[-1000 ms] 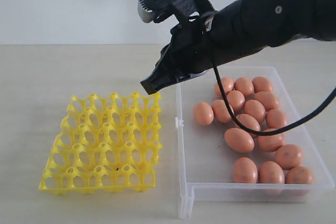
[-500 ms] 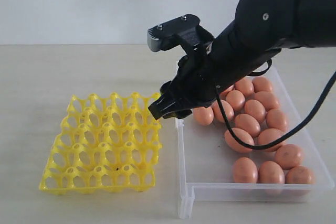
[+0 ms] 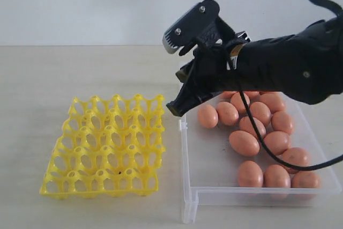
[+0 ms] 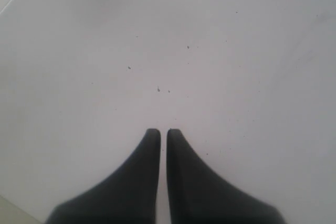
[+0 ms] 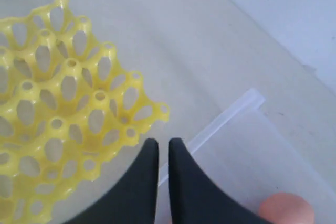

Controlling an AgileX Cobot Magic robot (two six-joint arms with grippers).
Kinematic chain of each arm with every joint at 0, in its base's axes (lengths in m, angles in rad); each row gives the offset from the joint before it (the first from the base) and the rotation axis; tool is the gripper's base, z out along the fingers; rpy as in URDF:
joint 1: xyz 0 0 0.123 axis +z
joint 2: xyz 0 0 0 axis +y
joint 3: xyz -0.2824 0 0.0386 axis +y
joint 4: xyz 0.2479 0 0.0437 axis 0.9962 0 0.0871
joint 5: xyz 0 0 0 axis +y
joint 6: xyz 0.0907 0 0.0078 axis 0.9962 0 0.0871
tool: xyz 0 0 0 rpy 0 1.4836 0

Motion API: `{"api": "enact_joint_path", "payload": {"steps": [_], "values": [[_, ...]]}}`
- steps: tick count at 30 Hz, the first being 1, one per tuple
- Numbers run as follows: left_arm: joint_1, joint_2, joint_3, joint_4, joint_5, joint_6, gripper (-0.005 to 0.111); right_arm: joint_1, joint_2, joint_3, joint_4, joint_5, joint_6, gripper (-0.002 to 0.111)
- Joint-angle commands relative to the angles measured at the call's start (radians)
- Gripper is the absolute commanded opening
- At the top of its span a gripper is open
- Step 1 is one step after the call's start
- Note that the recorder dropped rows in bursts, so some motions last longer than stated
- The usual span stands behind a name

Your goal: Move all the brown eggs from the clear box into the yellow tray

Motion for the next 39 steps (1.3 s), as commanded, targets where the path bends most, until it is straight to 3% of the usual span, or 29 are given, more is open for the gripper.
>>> {"api": "enact_joint_path", "payload": {"steps": [1,14,39], "values": [[0.002,-0.003,0.004,-0.003,0.004,0.007,0.004,0.0,-0.086,0.015,-0.008,-0.089,-0.02,0.0],[0.002,-0.003,0.004,-0.003,0.004,0.007,0.004,0.0,-0.132,0.015,-0.008,0.062,-0.052,0.0],[0.002,-0.003,0.004,-0.003,0.0,0.007,0.004,0.0,-0.132,0.015,-0.008,0.055,-0.057,0.0]]}}
